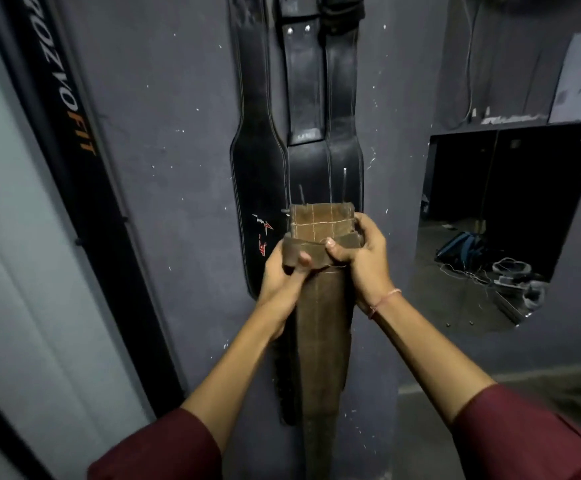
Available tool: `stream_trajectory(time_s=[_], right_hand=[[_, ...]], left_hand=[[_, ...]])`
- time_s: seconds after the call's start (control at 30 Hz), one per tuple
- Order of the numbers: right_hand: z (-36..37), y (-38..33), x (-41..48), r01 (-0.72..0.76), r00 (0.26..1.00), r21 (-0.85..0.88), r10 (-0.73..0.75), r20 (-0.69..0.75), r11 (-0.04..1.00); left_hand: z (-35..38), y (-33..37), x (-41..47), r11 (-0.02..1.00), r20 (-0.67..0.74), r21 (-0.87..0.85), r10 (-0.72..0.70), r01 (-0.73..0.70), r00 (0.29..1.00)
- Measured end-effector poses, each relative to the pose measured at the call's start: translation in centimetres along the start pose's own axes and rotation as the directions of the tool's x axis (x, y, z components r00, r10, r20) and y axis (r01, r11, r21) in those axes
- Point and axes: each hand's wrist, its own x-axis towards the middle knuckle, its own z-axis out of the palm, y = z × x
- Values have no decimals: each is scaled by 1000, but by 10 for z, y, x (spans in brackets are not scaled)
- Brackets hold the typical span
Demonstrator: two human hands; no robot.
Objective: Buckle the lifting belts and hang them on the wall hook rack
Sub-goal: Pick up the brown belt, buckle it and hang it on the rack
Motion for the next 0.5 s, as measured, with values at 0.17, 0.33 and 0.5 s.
stream_trajectory(time_s=[0.17,0.33,0.5], right_hand=[[1,-2,11,8,998,14,-9,66,1000],[-2,17,-10,-6,989,-76,16,144,997],[-14,75,-97,-300,930,-120,318,186,946]], left_hand=[[13,2,15,993,-256,77,107,-90,961],[22,10,23,993,-393,6,109,-116,913],[7,22,42,988,-461,-80,81,-132,884]])
